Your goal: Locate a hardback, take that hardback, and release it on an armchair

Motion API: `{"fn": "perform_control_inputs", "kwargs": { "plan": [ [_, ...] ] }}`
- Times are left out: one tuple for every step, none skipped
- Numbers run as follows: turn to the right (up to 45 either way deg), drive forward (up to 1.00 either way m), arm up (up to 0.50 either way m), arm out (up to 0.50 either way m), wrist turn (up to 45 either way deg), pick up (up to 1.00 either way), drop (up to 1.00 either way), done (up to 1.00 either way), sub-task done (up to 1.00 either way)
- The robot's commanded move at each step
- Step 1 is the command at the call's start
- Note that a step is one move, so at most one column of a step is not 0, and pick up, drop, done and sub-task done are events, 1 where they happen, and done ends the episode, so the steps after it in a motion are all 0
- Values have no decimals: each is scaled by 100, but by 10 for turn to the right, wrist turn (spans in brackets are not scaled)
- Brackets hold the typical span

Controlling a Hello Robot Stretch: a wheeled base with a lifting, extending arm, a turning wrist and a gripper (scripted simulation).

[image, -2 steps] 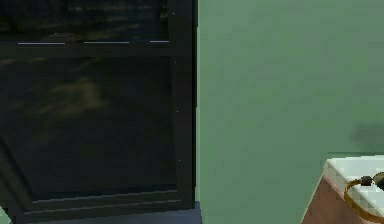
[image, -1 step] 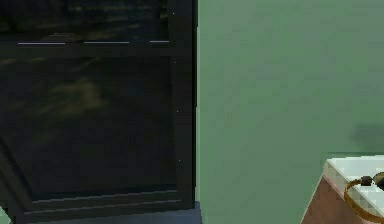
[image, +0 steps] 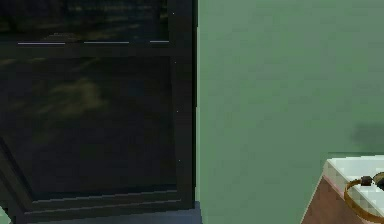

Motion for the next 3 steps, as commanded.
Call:
{"fn": "perform_control_inputs", "kwargs": {
  "plan": [
    [0,0,-22,0,0,0,0,0,0],
    [0,0,0,0,0,100,0,0,0],
    [0,0,10,0,0,0,0,0,0]
  ]
}}
